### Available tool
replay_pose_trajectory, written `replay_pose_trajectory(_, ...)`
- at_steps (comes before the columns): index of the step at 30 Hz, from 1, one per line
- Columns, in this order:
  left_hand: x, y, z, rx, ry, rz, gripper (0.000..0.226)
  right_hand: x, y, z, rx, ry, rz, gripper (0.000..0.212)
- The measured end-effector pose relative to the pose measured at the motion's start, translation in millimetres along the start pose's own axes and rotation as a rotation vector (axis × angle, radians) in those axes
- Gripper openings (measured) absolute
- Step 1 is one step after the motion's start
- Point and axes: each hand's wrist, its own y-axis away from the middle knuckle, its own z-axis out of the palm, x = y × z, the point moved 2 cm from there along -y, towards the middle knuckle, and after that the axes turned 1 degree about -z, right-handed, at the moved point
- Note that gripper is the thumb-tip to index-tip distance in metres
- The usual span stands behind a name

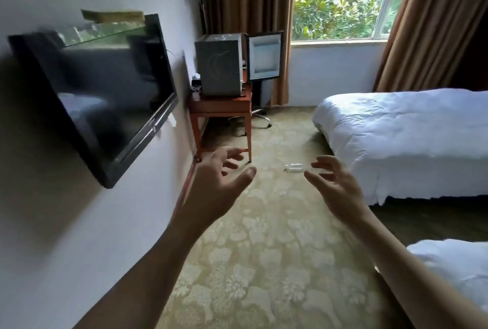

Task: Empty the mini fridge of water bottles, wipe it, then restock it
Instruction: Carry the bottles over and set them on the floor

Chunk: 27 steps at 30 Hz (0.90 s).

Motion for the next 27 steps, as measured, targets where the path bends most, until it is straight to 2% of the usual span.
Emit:
replay_pose_trajectory(4, 15, -55, 82, -0.055, 0.055, 0.019, 0.052, 40, -52, -61, 0.084, 0.048, 0.020, 0.048)
replay_pose_trajectory(8, 16, -102, 132, -0.100, 0.050, 0.033, 0.041, 62, -105, -79, 0.092, 0.037, 0.022, 0.051)
replay_pose_trajectory(14, -29, -200, 179, -0.141, 0.085, 0.007, 0.053, 107, -203, -63, 0.099, 0.024, 0.023, 0.055)
replay_pose_trajectory(18, -76, -284, 212, -0.176, 0.083, 0.011, 0.056, 135, -284, -42, 0.129, 0.053, 0.022, 0.069)
replay_pose_trajectory(22, -116, -380, 234, -0.209, 0.078, 0.009, 0.057, 154, -370, -28, 0.175, 0.061, 0.038, 0.055)
replay_pose_trajectory(27, -129, -487, 261, -0.221, 0.095, 0.022, 0.057, 163, -465, -33, 0.181, 0.118, 0.021, 0.053)
